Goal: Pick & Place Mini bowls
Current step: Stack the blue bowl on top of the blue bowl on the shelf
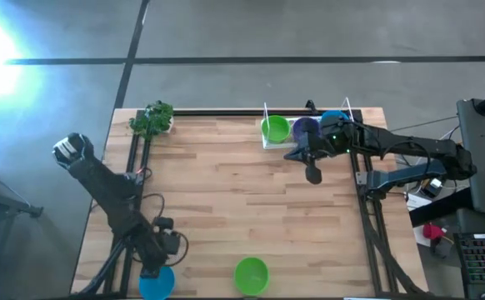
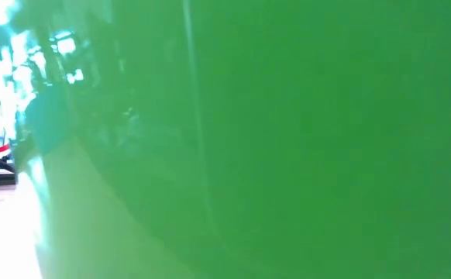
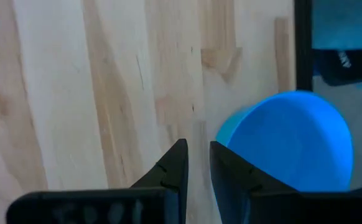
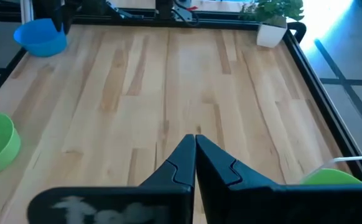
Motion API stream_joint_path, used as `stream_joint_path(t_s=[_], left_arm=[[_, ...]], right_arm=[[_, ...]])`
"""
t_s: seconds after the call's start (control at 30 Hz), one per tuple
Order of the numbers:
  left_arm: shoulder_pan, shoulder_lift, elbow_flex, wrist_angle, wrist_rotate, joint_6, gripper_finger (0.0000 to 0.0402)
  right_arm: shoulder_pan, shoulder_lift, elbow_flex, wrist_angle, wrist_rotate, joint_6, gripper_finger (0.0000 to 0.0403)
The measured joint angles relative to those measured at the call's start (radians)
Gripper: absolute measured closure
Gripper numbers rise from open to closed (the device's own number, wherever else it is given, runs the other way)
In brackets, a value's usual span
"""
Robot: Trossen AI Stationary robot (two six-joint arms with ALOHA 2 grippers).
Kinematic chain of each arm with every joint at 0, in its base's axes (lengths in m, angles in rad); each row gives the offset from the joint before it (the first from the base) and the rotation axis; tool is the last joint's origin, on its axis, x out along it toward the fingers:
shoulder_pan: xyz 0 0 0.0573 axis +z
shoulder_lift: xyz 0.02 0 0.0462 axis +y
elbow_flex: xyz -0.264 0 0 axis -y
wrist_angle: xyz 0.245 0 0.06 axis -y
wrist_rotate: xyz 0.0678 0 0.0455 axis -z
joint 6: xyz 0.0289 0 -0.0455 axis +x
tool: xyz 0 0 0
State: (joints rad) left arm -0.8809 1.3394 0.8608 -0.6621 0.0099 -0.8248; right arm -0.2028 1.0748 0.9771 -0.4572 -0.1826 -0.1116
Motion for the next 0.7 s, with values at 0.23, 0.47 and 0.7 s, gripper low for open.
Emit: stream_joint_path(t_s=[0.23,0.47,0.7], left_arm=[[-0.011,0.056,0.0,0.02,0.13,-0.027,0.0342],[-0.011,0.059,0.0,0.05,0.149,-0.033,0.0342],[-0.011,0.081,0.0,0.049,0.142,-0.04,0.0342]], right_arm=[[0.0,0.0,-0.005,-0.001,-0.001,0.003,0.0394],[0.0,0.0,-0.025,0.0,-0.001,0.005,0.0394],[0.0,0.0,-0.039,0.001,-0.001,0.007,0.0394]])
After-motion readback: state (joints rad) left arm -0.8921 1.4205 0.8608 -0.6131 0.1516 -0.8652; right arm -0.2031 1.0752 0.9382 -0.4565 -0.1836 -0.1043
